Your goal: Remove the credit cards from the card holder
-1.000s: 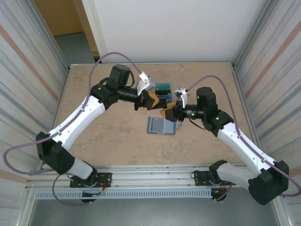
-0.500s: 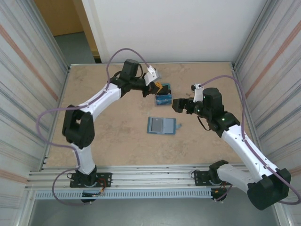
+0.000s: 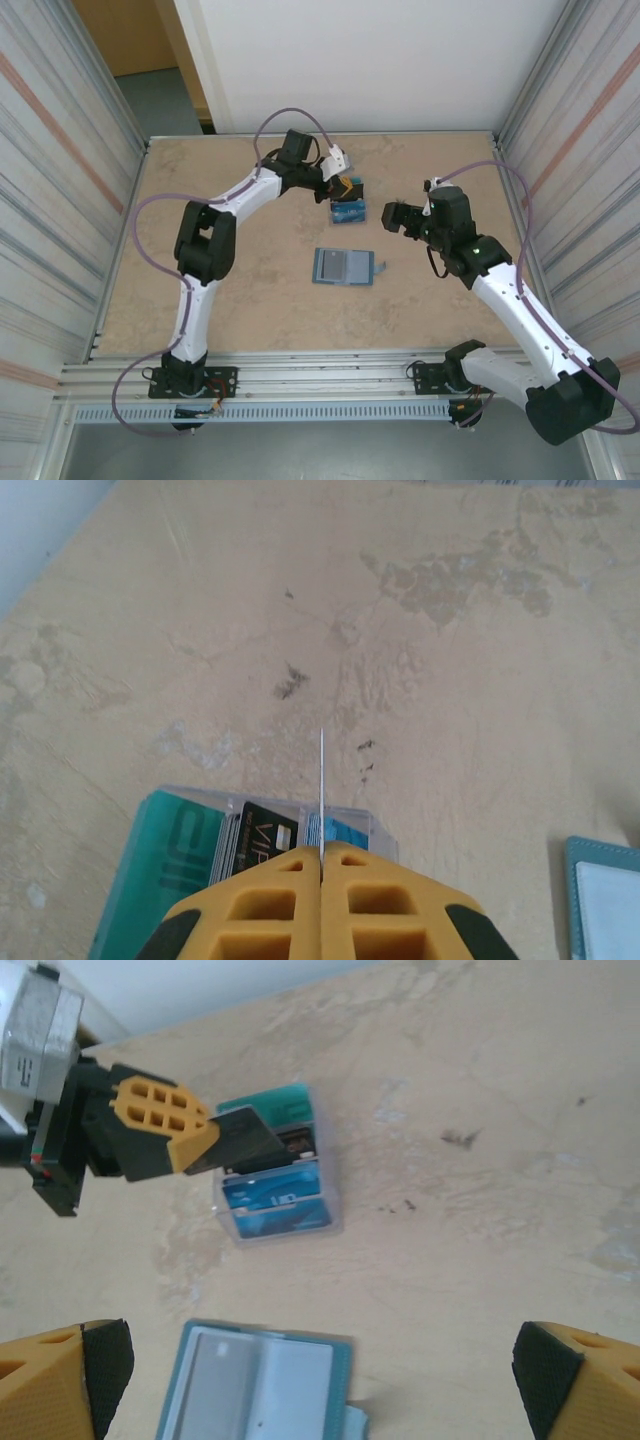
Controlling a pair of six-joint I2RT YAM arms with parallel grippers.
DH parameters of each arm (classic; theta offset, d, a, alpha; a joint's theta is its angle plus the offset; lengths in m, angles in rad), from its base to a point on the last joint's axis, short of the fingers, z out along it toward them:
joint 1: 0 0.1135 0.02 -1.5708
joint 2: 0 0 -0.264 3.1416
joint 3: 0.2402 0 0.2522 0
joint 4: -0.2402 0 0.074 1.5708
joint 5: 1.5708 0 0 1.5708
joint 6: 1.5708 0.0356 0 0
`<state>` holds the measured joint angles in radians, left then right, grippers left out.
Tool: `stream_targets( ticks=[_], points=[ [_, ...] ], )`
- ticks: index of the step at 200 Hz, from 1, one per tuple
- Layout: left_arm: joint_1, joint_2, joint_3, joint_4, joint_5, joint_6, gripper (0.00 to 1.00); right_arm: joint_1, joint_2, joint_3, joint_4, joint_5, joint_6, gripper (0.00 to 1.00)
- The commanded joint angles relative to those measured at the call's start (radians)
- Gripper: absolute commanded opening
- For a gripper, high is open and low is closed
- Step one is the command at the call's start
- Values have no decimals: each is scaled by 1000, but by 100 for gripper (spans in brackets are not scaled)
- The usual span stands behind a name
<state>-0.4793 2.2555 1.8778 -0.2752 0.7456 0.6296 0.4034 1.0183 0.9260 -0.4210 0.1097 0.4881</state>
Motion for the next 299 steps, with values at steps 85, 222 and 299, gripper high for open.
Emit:
stream_targets(
  ticks=[85,222,299],
  points=[
    [26,112,116,5,-5,5,0,-5,-58,15,-13,30,42,99],
    [27,188,177,8,18,-4,0,-5,-73,14,-15,6,43,99],
    [28,153,102,-27,-2,38,0,-4,-86,14,-17,2,41,99]
  ],
)
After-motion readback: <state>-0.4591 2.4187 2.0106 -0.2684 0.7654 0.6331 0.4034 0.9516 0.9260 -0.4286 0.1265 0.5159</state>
